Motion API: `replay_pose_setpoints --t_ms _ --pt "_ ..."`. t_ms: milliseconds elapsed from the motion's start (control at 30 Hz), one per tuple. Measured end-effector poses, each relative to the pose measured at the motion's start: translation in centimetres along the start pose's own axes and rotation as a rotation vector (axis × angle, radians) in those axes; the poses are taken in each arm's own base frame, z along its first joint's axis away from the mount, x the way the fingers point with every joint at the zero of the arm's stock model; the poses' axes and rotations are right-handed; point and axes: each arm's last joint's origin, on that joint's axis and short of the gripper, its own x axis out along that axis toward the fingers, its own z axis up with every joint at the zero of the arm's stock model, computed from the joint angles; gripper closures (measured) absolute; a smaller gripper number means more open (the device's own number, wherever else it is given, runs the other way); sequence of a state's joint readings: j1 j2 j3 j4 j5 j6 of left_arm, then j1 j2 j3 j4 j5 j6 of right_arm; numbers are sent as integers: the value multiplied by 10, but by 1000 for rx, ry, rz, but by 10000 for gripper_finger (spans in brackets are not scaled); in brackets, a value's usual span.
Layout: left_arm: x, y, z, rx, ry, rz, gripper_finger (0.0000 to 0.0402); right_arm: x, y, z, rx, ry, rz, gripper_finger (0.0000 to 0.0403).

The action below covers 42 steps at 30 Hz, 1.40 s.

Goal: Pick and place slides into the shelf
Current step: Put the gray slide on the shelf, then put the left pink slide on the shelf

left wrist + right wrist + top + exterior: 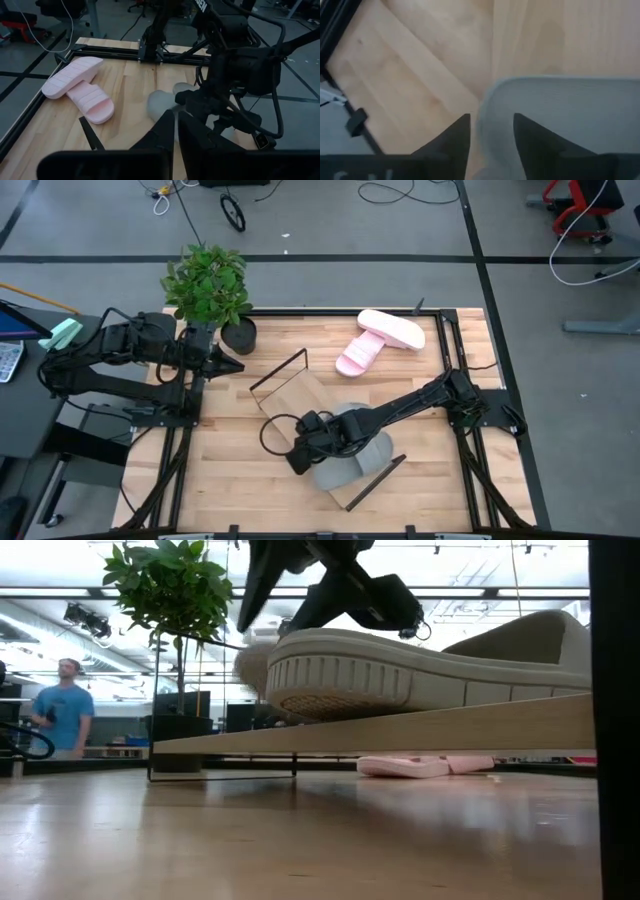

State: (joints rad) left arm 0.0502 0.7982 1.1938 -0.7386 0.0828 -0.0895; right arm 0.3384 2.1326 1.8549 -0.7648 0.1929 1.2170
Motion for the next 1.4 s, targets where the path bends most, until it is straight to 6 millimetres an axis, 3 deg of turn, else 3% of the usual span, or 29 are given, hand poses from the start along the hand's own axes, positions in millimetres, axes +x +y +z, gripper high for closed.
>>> replay_pose_setpoints --t_ms 333,633,767,967,1100,1233,1400 --pt "0 0 0 8 0 0 367 -6 2 0 -23 47 40 190" --pt "0 0 -4 -12 45 4 368 -66 -5 31 -16 -141 35 187" --pt "-1 1 -9 -36 91 9 373 -106 -30 49 -32 -222 -103 196" --pt "0 1 -10 -37 103 21 365 -168 -82 68 -55 -239 -364 206" --pt "2 2 -10 -36 107 47 354 -200 -113 79 -48 -250 -462 205" --pt "4 3 -10 9 113 76 346 -214 -143 87 -41 -253 -528 205" --pt "6 4 -10 138 124 78 340 -209 -186 87 -1 -235 -553 207"
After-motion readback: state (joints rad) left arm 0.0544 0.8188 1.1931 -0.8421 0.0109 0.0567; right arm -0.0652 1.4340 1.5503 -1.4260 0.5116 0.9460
